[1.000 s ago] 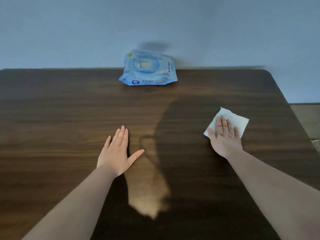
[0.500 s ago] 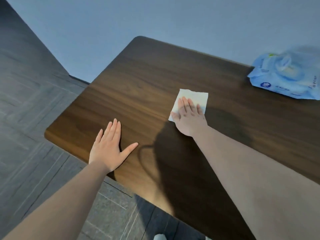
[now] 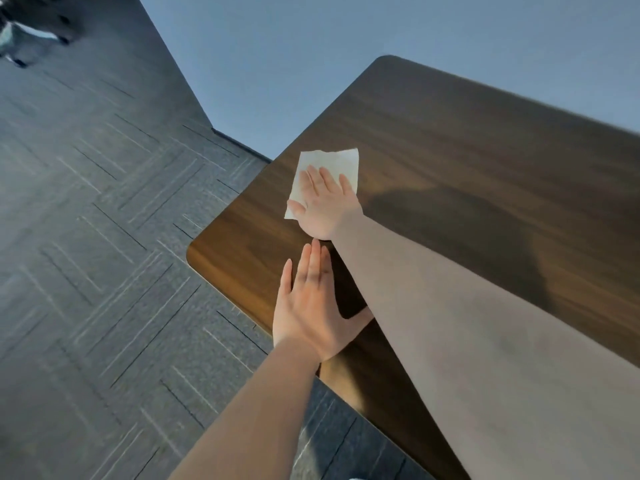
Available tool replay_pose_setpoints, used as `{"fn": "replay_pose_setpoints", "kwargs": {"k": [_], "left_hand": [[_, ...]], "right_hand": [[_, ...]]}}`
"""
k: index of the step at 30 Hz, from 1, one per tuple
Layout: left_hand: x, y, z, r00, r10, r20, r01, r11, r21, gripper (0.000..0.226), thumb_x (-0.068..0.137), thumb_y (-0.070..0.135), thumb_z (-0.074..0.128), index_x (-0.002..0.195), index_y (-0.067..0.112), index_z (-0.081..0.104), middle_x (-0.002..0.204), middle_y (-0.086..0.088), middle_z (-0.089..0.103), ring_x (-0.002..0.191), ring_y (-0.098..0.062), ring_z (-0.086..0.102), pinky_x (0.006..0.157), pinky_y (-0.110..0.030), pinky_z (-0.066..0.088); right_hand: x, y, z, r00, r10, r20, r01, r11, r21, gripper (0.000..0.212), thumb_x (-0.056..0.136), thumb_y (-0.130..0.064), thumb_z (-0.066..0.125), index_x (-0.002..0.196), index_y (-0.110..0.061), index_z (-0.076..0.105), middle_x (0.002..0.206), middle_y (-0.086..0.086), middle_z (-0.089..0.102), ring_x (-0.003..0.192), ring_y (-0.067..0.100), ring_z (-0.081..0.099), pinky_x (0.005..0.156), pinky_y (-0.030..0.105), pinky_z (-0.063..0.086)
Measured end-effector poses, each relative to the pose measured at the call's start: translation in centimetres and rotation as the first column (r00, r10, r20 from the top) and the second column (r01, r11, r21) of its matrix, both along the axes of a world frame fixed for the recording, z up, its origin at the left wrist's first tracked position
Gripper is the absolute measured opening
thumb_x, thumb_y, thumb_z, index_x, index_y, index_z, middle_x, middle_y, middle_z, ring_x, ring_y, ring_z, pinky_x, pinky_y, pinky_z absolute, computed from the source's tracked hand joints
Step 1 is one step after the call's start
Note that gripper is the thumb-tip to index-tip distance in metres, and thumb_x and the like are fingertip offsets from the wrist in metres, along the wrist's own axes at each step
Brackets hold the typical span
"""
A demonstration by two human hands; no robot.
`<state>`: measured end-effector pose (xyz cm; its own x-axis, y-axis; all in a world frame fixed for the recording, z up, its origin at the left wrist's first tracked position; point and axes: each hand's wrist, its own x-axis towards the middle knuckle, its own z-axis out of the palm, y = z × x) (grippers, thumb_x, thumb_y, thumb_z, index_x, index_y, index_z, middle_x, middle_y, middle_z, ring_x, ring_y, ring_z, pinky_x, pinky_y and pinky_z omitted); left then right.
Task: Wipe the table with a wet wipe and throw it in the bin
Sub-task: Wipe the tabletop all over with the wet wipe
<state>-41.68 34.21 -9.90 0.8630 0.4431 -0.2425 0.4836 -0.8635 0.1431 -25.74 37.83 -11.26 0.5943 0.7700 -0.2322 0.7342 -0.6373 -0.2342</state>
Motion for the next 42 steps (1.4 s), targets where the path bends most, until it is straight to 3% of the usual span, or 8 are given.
{"fn": "replay_pose_setpoints", "kwargs": {"k": [6,10,14,22,29,37,42], "left_hand": [[-0.6,0.1,-0.2,0.999,-0.009,0.045,0.009,1.000,-0.005,0.111,0.059,0.080,-0.005,0.152,0.018,-0.003,0.161,-0.001,-0.006,0.147,-0.017,-0.012,0.120,-0.044,0.000],[-0.5,0.0,-0.3,0.995,0.006,0.100,-0.007,1.000,0.012,0.116,0.060,0.089,-0.003,0.152,0.018,-0.002,0.162,-0.001,0.000,0.148,-0.017,-0.003,0.121,-0.042,0.003],[-0.7,-0.3,0.2,0.999,-0.016,-0.047,0.017,1.000,0.018,0.120,0.063,0.093,0.009,0.150,0.011,-0.008,0.160,-0.005,-0.011,0.147,-0.018,-0.011,0.120,-0.038,-0.001],[-0.3,-8.8,1.5,0.957,-0.282,-0.073,0.284,0.959,0.014,0.108,0.072,0.083,0.010,0.150,0.011,-0.006,0.161,-0.003,-0.009,0.147,-0.015,-0.010,0.120,-0.036,0.000],[2.7,-21.9,2.1,0.839,-0.544,-0.009,0.543,0.839,-0.041,0.099,0.079,0.079,0.012,0.150,0.013,-0.007,0.160,0.000,-0.010,0.146,-0.012,-0.012,0.119,-0.035,-0.002],[4.7,-35.7,1.3,0.658,-0.752,0.033,0.753,0.656,-0.058,0.099,0.078,0.080,0.011,0.151,0.014,-0.004,0.161,0.001,-0.008,0.146,-0.012,-0.010,0.117,-0.033,-0.004],[4.8,-40.1,0.3,0.656,-0.752,-0.060,0.754,0.657,0.003,0.101,0.075,0.082,0.004,0.149,0.016,-0.010,0.157,0.002,-0.018,0.144,-0.013,-0.017,0.118,-0.040,-0.008]], "right_hand": [[-0.9,-1.0,0.1,0.998,0.063,-0.021,-0.063,0.998,-0.017,0.062,0.098,-0.050,0.014,0.150,-0.021,-0.005,0.161,-0.001,-0.008,0.147,0.018,-0.010,0.118,0.043,-0.006],[-2.2,-5.3,0.7,0.998,-0.008,-0.070,0.006,0.999,-0.033,0.061,0.098,-0.049,0.013,0.150,-0.022,-0.006,0.160,-0.004,-0.010,0.146,0.014,-0.010,0.117,0.041,-0.008],[-3.8,-12.3,0.8,0.994,-0.091,-0.067,0.090,0.996,-0.030,0.062,0.098,-0.050,0.014,0.150,-0.022,-0.005,0.160,-0.005,-0.008,0.146,0.014,-0.010,0.117,0.040,-0.009],[-6.4,-30.0,1.4,0.926,-0.363,-0.106,0.354,0.930,-0.095,0.062,0.098,-0.051,0.010,0.149,-0.023,-0.012,0.159,-0.006,-0.016,0.143,0.012,-0.020,0.114,0.038,-0.015],[-9.2,-49.9,1.6,0.719,-0.691,-0.074,0.677,0.720,-0.154,0.060,0.097,-0.051,0.005,0.147,-0.027,-0.017,0.157,-0.012,-0.021,0.142,0.007,-0.021,0.114,0.034,-0.016],[-13.3,-69.5,1.7,0.412,-0.911,-0.026,0.893,0.409,-0.189,0.062,0.096,-0.053,0.004,0.148,-0.026,-0.015,0.159,-0.008,-0.015,0.144,0.009,-0.016,0.117,0.037,-0.011],[-15.5,-77.6,2.2,0.248,-0.969,0.003,0.944,0.241,-0.224,0.063,0.096,-0.052,0.005,0.149,-0.022,-0.013,0.160,-0.003,-0.012,0.145,0.012,-0.014,0.117,0.040,-0.007]]}}
